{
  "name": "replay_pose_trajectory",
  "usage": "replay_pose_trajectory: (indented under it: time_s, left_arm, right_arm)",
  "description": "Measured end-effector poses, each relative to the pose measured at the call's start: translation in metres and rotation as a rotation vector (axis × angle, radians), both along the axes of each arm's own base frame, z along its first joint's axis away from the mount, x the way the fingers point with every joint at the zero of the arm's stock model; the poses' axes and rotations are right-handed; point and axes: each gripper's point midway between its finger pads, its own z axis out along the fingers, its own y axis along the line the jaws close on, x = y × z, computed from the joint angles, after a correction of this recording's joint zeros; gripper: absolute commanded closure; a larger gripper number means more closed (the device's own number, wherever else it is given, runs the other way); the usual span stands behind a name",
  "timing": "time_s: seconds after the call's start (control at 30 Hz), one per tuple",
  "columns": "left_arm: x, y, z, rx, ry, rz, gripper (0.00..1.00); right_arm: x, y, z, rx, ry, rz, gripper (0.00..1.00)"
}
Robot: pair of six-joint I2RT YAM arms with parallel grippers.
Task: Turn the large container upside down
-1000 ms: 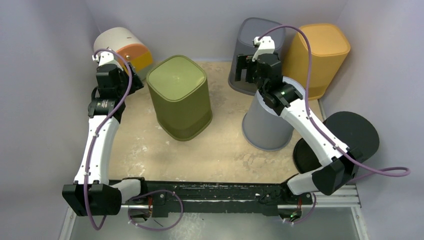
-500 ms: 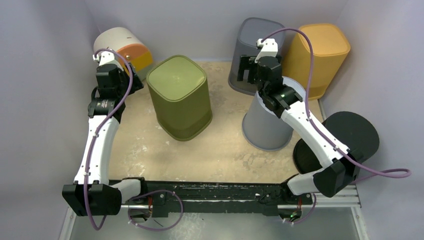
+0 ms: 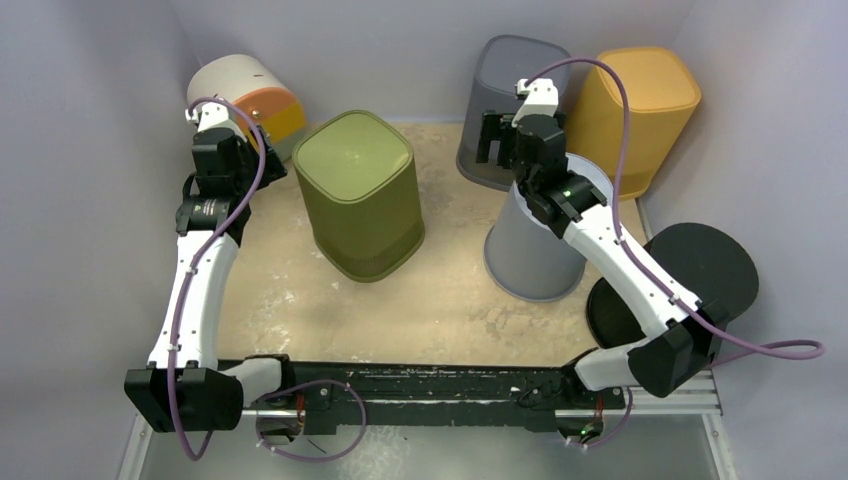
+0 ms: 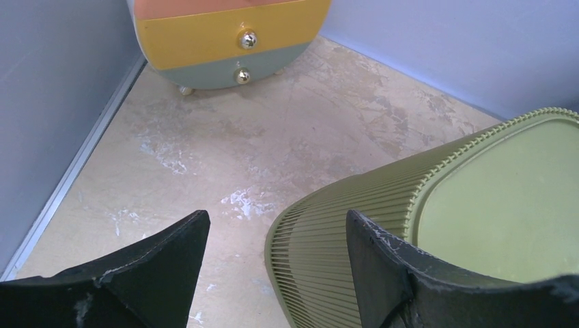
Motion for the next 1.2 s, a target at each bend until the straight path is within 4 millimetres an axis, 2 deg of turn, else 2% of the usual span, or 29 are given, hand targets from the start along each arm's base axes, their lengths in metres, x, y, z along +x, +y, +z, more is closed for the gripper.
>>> replay_pose_trajectory:
  time_s: [1.2]
  left_arm:
    - [-0.0009, 0.0027, 0.0006, 0.006, -0.001, 0.015, 0.29]
  right_arm:
    - [-0.0026, -0.0015, -0.001, -0.02, 0.0, 0.01, 0.0]
